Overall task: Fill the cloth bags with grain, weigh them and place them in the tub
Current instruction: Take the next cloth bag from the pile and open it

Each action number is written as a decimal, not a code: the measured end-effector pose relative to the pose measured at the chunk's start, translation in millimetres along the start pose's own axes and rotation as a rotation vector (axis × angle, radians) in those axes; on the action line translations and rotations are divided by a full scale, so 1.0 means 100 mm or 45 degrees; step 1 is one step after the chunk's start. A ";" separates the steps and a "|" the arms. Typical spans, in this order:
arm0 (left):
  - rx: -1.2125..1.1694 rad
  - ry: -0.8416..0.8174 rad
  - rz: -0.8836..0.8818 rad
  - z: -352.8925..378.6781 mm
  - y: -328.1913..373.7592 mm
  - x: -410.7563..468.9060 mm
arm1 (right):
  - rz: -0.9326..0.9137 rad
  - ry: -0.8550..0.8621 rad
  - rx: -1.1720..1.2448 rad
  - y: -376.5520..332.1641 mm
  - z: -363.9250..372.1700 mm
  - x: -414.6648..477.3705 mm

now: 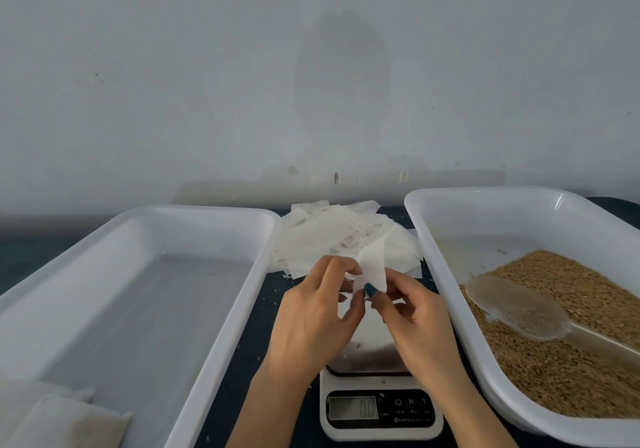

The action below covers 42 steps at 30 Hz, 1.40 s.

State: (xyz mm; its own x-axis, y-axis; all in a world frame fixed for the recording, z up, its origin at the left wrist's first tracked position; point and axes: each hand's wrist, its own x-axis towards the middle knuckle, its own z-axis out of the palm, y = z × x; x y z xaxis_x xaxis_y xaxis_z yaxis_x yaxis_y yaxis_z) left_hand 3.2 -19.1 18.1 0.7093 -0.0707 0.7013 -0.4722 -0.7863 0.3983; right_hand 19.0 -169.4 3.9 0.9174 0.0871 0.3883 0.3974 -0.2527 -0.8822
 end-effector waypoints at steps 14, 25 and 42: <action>0.179 0.090 -0.025 -0.02 0.04 0.02 | -0.015 -0.034 -0.238 0.03 0.07 0.04; 0.187 0.064 -0.177 -0.03 0.08 0.02 | -0.058 0.116 -0.562 0.02 0.07 -0.03; -0.649 0.110 -0.735 -0.08 -0.01 0.09 | -0.695 0.121 -1.013 -0.13 0.09 -0.07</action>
State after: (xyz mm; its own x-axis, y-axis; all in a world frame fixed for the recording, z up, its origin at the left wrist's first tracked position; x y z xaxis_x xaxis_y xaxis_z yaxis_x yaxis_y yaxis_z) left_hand 5.3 -14.4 28.6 0.8829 0.3287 0.3352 -0.2375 -0.3031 0.9229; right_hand 7.9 -158.5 10.1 0.5917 0.3163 0.7415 0.6054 -0.7817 -0.1497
